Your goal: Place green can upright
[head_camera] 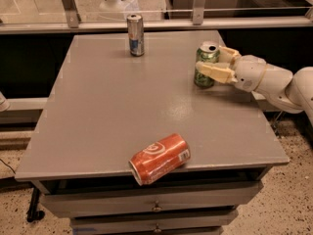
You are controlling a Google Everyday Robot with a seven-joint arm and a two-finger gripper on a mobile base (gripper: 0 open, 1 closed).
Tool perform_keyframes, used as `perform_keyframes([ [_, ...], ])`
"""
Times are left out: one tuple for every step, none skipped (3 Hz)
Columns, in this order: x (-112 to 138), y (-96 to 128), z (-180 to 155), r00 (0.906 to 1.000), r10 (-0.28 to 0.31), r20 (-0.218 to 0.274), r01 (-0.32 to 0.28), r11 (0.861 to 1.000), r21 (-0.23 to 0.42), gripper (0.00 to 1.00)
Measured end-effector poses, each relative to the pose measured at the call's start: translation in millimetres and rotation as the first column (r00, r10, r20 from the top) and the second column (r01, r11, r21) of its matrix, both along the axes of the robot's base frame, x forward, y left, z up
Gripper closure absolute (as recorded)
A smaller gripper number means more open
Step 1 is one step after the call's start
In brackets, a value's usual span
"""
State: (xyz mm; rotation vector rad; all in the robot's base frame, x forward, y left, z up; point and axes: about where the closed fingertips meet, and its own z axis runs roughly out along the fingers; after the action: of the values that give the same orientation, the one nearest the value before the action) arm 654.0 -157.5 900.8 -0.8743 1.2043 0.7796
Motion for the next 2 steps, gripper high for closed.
perform_keyframes([
  [2.0, -13.6, -8.6, 0.9971, -0.038, -0.066, 0.039, 0.999, 0.008, 0.00],
  [1.8, -29.3, -16.3, 0.9896, -0.074, -0.123, 0.074, 0.997, -0.008, 0.00],
])
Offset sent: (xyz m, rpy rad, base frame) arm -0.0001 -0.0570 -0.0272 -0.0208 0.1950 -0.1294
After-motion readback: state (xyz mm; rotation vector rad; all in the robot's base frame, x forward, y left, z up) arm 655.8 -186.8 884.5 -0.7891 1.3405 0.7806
